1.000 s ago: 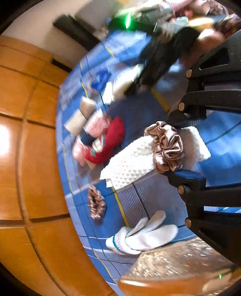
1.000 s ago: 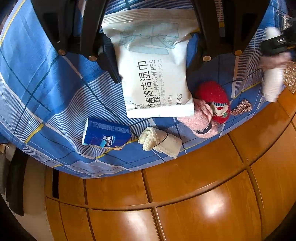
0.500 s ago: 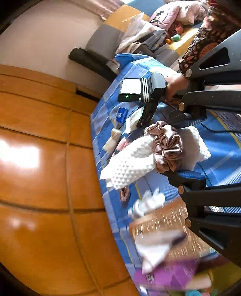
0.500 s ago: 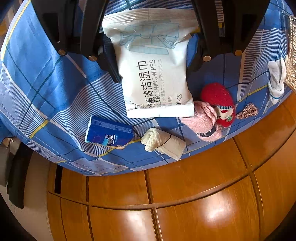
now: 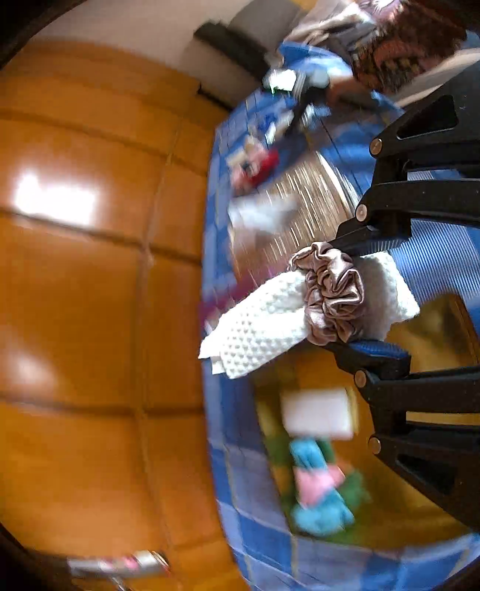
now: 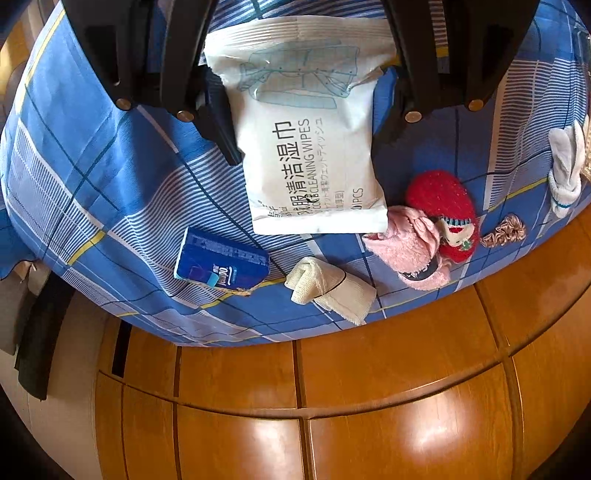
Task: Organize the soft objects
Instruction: 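Carry the sponge into the gold tray with the left tool while the right tool carries the wipes bag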
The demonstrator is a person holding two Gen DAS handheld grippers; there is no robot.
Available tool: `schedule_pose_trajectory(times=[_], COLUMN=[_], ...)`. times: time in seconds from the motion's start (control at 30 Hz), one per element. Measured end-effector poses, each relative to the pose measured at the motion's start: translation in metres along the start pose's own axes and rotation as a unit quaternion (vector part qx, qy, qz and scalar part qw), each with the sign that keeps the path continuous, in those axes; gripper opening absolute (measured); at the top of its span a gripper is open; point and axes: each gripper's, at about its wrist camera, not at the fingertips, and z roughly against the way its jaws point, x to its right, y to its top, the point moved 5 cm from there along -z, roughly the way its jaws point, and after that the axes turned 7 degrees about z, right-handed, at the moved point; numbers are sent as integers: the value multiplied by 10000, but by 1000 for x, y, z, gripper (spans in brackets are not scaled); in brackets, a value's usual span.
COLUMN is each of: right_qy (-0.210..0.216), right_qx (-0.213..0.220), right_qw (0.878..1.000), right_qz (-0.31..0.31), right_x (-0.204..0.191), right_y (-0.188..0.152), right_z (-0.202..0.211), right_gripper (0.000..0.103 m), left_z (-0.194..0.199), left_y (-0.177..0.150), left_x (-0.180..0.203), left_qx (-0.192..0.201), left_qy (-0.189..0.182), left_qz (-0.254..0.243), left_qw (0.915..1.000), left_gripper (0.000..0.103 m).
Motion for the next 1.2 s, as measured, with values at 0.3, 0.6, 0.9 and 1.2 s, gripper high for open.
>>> schedule_pose_trajectory(times=[0.3,0.6,0.9,1.2], right_qy=[-167,-385,-578,-332], right_qx=[-48,-103,-150,45], right_qw=[9998,9989,9977,9994], right_qz=[117,247,318,-15], right_x=[-2,-5,-6,-5], right_y=[0,1,1,7], right_z=[0,0,2,35], right_gripper=[64,64,64,62], left_z=[-26,-47,-17,15], left_y=[-46,-63,-52,-52], left_x=[-131,-192,-210,-188], left_qx=[-715,-1100,-559,97], left_qy=[1185,1849,1890,1388], left_qz=[346,283,1201,1761], left_qw=[9898,9762,9730,9745], left_gripper=[39,43,82,94])
